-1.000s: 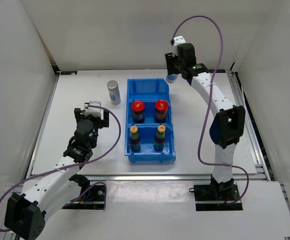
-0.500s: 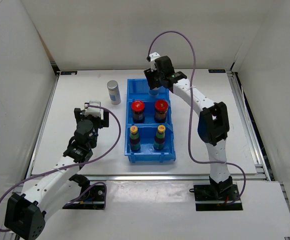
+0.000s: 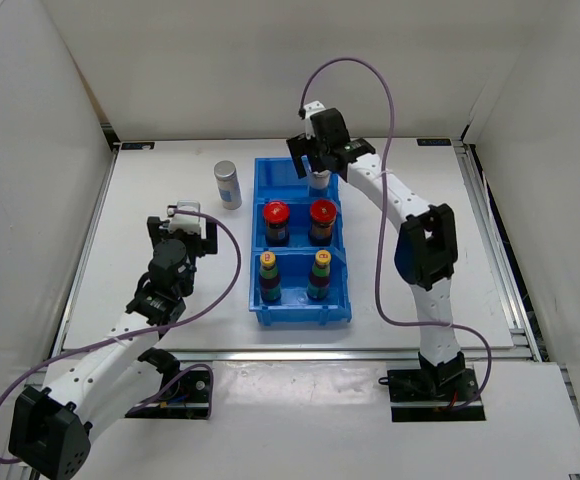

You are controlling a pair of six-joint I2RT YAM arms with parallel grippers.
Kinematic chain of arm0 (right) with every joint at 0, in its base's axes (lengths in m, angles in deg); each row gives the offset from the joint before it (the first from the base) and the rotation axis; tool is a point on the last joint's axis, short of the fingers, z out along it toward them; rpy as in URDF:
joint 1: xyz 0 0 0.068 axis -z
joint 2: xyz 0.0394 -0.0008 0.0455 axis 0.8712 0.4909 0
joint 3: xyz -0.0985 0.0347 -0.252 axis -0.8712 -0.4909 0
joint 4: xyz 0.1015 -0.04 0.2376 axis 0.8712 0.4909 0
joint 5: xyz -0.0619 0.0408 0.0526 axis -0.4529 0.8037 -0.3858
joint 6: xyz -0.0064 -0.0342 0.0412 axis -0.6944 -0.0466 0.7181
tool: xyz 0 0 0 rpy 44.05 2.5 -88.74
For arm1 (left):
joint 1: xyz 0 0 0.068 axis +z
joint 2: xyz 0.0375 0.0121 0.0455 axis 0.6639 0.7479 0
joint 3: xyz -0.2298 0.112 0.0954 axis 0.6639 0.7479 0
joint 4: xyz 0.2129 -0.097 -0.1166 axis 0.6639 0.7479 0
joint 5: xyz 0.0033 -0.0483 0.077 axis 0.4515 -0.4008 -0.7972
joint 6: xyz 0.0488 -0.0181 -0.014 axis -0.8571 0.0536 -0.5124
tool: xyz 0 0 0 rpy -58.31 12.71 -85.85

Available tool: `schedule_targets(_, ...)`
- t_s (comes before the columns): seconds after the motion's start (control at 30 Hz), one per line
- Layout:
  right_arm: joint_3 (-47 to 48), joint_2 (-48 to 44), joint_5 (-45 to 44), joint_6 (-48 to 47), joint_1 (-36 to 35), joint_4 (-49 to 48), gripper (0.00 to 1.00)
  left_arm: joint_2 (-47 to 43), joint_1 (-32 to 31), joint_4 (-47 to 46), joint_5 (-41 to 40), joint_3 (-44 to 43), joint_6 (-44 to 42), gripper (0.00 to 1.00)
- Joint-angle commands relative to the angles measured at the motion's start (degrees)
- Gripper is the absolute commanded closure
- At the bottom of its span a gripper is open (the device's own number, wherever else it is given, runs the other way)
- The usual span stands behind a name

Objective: Organize the condiment bottles

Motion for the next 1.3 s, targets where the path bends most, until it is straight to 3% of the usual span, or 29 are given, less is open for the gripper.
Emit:
schedule_targets(0.0,5.15,-8.77,-3.38,3.76,1.93,4.59,0.00,-0.10,-0.22,3.75,-0.90,-4.12,2.50,0.00)
schedule_targets(0.07,3.24,-12.64,-3.38,7.10,2.47,8.63,0.00,2.35,0.91,7.29,3.03,-8.17,2.50,0.00)
schedule_targets(0.13,-2.19,-20.46,-1.29,8.78,3.26,8.65,0.00,5.86,3.55,14.63,6.29,-17.91,7.31,0.00)
schedule_targets(0.2,-13.17,-28.89,3.19,10.10,3.78,7.60,0.00,13.67,7.93,19.59,12.00,-29.65,13.80,0.00)
schedule_targets(0.33,-32.77,-42.70,13.71,12.12,3.78,2.33,0.00,30.54,12.26,27.68,29.47,-48.47,17.00,0.00)
schedule_targets(0.4,-40.76,-49.29,17.52,13.08,3.78,1.53,0.00,39.84,13.57,30.41,31.79,-54.92,17.53,0.00)
schedule_targets(0.57,-48.70,-59.40,25.61,13.10,3.78,2.84,0.00,53.15,14.20,30.42,35.31,-67.58,16.92,0.00)
schedule_targets(0.83,-53.46,-71.36,28.17,8.62,3.78,12.06,0.00,66.69,14.72,30.95,32.77,-73.06,16.92,0.00)
schedule_targets(1.2,-56.45,-76.03,25.71,7.91,3.78,16.38,0.00,69.08,12.96,31.47,27.76,-68.22,15.77,0.00)
schedule_targets(1.27,-56.45,-75.24,25.71,8.43,3.78,16.38,0.00,69.08,12.96,31.47,27.76,-67.61,15.25,0.07)
